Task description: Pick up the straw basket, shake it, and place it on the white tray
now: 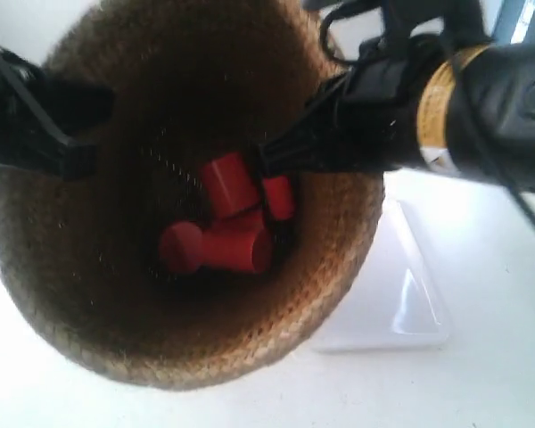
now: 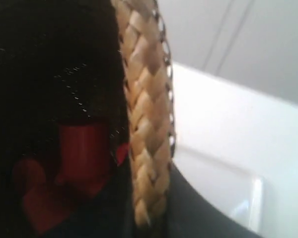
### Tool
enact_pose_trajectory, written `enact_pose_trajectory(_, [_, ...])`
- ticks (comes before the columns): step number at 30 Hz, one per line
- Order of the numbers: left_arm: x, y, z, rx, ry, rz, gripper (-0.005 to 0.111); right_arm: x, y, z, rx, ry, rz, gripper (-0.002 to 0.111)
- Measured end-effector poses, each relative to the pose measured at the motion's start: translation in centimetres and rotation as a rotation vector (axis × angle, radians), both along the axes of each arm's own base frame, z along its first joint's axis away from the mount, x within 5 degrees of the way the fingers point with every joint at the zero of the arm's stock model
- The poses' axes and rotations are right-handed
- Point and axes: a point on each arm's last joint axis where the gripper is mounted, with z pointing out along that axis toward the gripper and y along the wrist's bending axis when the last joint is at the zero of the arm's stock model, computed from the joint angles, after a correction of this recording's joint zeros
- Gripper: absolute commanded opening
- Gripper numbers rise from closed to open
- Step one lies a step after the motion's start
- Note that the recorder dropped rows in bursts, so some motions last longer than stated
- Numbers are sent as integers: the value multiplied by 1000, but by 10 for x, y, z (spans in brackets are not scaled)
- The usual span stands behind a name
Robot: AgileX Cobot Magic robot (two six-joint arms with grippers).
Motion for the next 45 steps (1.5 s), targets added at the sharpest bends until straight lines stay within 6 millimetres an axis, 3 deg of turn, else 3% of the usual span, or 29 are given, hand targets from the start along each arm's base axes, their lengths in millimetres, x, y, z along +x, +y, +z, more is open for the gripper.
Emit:
enact_pose_trajectory(3, [-10,2,4,4,43,-11,0,-14,2,8,79,65,30,0])
enact_pose_trajectory(5, [-22,7,16,-24,-10,-23,0,-31,-1,27,159,6,116,0])
enact_pose_trajectory(7, [-24,10,22,-50,-81,-16,0,-34,-3,33,142,-69,152,0])
enact_pose_trajectory(9, [-11,8,15,-52,-101,10,0,-20,-2,23,56,-106,120,0])
enact_pose_trajectory(11, [4,5,-1,-42,-16,42,0,-3,1,2,-20,-33,36,0])
enact_pose_trajectory(13, [5,2,-10,-27,78,48,0,-3,6,-9,-29,52,23,0])
enact_pose_trajectory(17, [-17,6,11,-36,6,-6,0,-29,8,15,71,2,141,0])
enact_pose_trajectory(19, [-18,7,19,-55,-78,-14,0,-25,5,18,51,-74,138,0])
enact_pose_trajectory(22, [4,4,4,-36,-24,33,0,-2,5,-1,-41,-56,25,0])
enact_pose_trajectory(24, [10,1,-11,-17,134,58,0,-2,10,-15,-41,44,-10,0])
enact_pose_trajectory(26, [3,1,-11,-1,193,50,0,-15,14,-12,8,87,30,0])
enact_pose_trajectory(29, [-15,7,10,-29,94,21,0,-35,10,12,96,6,123,0])
enact_pose_trajectory(32, [-4,9,11,-62,-12,53,0,-20,9,8,31,-87,64,0])
enact_pose_trajectory(34, [11,7,-1,-74,49,97,0,-9,9,-5,-35,-61,-6,0])
enact_pose_trajectory(36, [13,5,-9,-54,136,110,0,-11,16,-15,-54,9,-9,0])
enact_pose_trajectory(41, [-12,10,18,-54,7,42,0,-40,13,19,68,-87,120,0])
enact_pose_trajectory(43, [-4,9,17,-63,-36,58,0,-30,10,19,28,-152,67,0])
enact_pose_trajectory(45, [11,6,3,-63,39,92,0,-15,12,5,-51,-143,-2,0])
